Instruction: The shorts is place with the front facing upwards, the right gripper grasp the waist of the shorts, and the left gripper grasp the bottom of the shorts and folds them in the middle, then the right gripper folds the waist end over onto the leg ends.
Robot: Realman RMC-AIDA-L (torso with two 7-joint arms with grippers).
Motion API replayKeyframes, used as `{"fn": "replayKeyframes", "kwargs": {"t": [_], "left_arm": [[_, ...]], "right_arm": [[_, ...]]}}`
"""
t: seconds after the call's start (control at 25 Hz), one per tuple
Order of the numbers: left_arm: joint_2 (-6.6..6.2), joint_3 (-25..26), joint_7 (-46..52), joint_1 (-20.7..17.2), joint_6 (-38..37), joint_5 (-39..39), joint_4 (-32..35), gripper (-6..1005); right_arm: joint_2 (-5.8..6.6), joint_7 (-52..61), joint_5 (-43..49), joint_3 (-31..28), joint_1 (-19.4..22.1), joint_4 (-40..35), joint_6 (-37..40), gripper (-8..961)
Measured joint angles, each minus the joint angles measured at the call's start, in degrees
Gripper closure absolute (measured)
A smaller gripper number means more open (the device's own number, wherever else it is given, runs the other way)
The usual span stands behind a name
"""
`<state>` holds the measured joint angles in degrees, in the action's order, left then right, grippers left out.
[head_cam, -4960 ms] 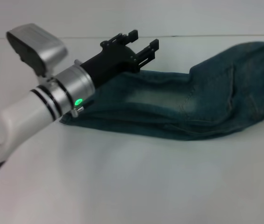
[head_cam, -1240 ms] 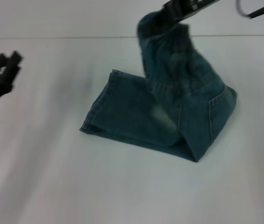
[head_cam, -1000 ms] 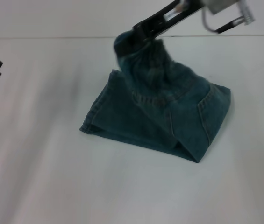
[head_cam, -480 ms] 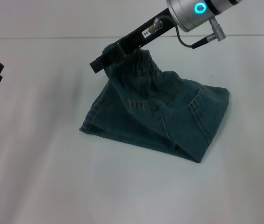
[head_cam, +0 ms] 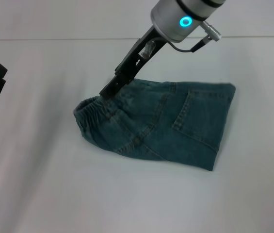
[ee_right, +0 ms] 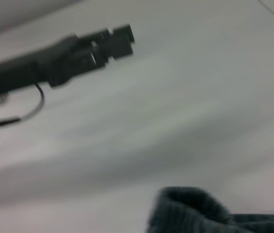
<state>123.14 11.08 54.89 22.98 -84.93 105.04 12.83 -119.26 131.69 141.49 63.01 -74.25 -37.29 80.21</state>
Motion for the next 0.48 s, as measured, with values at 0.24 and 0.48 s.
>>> {"fn": "replayKeyframes", "kwargs": {"t": [0.24,0.48], "left_arm": [[-0.03,0.0,0.4,-0.32,-0.09,0.0,0.27,539],[-0.67,-7.68,9.04,-1.05,-3.54,0.34,6.55,538]], "right_arm": [[-0.68,-1.55,-0.95,2.13,1.99,-2.07,-2.5,92],[-0.12,-5.93,-11.52,0.0,17.55,-15.79,2.05,88]]}}
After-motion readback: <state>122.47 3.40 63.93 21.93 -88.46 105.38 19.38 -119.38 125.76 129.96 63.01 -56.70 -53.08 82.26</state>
